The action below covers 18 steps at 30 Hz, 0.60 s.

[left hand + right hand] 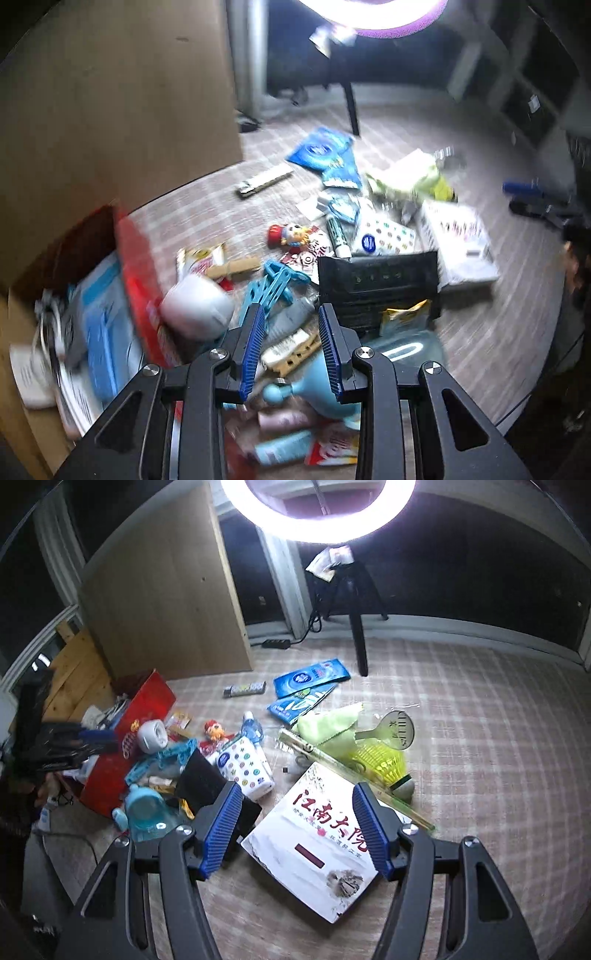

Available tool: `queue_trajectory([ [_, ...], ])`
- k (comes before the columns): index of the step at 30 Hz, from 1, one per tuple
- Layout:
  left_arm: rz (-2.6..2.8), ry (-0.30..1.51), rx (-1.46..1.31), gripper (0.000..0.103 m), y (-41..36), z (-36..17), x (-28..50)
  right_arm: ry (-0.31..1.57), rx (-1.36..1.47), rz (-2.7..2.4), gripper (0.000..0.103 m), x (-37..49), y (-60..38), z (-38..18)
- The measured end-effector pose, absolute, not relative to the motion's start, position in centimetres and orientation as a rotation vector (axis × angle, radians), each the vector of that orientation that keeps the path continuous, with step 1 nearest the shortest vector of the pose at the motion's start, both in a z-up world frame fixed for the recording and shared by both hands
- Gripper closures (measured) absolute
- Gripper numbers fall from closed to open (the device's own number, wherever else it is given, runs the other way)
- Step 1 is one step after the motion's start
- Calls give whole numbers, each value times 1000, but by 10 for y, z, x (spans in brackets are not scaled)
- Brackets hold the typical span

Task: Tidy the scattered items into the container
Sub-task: 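Move both tools back over the remaining pile, then grasp the light blue clothespin with the left gripper while the right gripper grasps the eye-drop bottle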

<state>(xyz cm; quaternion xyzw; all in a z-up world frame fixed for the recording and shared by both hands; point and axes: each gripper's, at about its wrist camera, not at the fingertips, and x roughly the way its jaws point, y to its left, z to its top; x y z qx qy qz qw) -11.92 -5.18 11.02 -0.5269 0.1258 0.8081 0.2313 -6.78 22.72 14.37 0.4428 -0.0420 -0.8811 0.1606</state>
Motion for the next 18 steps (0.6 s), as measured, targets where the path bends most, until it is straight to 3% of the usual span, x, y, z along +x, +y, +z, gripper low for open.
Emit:
queue_trajectory([
  [5, 2123, 540, -1472, 74, -29, 88, -132, -11, 1254, -2427, 42, -90, 197, 144],
  [18, 2018, 615, -1521, 74, -25, 53, -157, 182, 1417, -2208, 54, -206, 134, 86],
])
